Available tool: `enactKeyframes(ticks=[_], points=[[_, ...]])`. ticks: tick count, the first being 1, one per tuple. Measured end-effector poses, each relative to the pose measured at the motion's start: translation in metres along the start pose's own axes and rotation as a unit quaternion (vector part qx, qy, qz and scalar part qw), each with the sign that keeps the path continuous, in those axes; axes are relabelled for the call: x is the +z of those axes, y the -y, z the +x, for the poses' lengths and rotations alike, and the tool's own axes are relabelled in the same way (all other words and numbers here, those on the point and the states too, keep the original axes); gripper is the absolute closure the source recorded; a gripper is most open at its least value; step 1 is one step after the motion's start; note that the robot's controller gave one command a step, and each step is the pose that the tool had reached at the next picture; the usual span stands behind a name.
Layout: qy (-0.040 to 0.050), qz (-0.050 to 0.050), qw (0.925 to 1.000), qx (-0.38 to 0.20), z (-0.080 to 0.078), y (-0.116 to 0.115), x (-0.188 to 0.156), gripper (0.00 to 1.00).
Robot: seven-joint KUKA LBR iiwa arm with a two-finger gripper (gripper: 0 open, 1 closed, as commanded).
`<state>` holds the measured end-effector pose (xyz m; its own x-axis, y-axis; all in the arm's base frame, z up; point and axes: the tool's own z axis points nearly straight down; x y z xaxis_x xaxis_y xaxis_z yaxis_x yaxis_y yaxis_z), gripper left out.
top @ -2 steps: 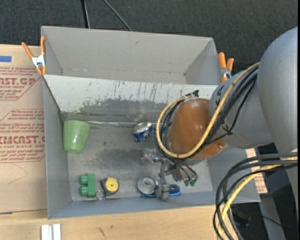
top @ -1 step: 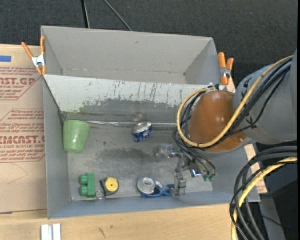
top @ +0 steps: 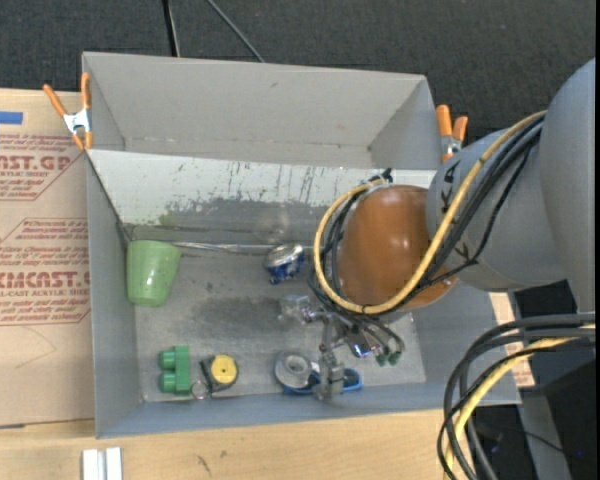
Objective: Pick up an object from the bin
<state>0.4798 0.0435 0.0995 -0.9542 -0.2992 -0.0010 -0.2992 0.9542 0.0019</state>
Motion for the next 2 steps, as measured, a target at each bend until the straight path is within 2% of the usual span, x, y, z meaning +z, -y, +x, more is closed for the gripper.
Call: enactKeyframes(ticks=[1, 2], points=[[0.0039, 0.001, 0.9994, 0.034, 0.001, 0.019, 0.03, 0.0], [0.0044, 0.002, 0.9999, -0.014, -0.002, 0.009, 0.029, 0.0]])
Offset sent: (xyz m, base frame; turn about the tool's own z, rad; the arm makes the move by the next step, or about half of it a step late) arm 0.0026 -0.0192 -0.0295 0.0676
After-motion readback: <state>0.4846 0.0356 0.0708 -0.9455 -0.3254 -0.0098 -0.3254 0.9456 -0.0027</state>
